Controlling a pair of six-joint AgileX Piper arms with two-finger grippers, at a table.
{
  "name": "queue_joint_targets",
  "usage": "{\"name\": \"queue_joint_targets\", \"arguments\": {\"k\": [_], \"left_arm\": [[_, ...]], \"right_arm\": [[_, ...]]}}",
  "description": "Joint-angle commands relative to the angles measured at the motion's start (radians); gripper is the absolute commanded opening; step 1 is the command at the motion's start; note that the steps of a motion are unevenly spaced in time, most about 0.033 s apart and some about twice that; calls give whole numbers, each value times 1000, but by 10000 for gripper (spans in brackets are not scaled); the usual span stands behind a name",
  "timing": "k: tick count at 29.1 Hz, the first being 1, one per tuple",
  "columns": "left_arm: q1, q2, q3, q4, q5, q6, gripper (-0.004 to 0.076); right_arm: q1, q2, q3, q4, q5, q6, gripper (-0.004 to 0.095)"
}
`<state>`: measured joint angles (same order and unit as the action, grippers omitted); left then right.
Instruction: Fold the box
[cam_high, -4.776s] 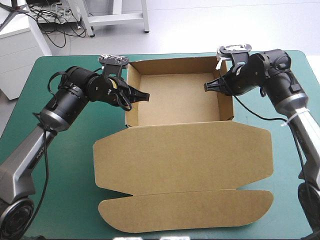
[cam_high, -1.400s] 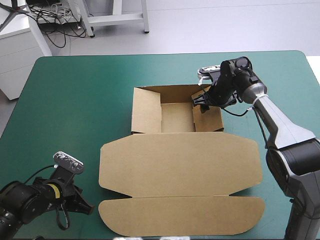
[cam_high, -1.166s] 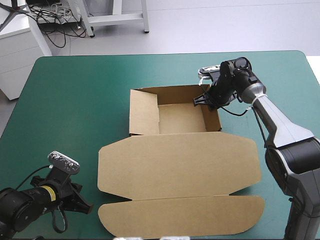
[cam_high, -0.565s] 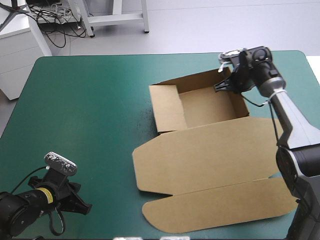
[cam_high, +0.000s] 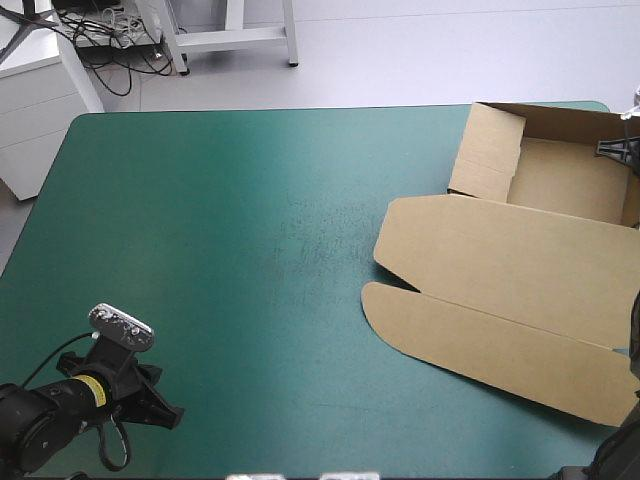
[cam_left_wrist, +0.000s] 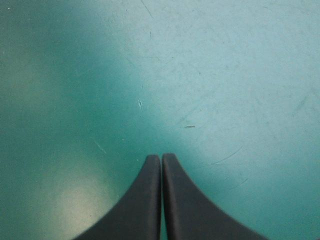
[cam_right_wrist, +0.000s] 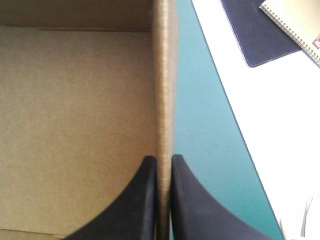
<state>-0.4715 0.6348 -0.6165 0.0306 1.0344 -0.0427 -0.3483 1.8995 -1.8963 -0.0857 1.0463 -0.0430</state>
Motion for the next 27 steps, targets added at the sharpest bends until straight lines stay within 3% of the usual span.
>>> {"name": "queue_joint_targets", "arguments": {"k": [1, 3, 9, 12, 15, 17, 19, 23, 24, 27], "left_arm": [[-2, 2, -24, 7, -42, -2, -10], [-2, 2, -24, 7, -44, -4, -10], [-2, 2, -24, 3, -82, -29, -10], [-2, 2, -24, 3, -84, -29, -10], [-2, 2, -24, 3, -84, -29, -10], [-2, 2, -24, 3, -86, -29, -10], [-2, 2, -24, -4, -95, -29, -10], [-2, 2, -24, -15, -117, -29, -10], [-2, 2, -24, -15, -119, -29, -10], [-2, 2, -24, -15, -123, -29, -10]], "right_arm": [[-62, -37, -30, 45, -62, -6, 120], [-83, -29, -27, 54, -62, -13, 223], [-95, -29, -23, 74, -71, -29, 656], [-95, -33, -25, 112, -39, -49, 721], [-95, -57, -34, 220, 25, -140, 682], [-95, -82, -34, 306, 52, -206, 598], [-95, -114, -34, 390, 59, -230, 440], [-95, -169, -34, 484, 73, -290, 32], [-95, -179, -34, 495, 84, -297, -21], [-85, -198, -32, 510, 127, -319, -3]]}}
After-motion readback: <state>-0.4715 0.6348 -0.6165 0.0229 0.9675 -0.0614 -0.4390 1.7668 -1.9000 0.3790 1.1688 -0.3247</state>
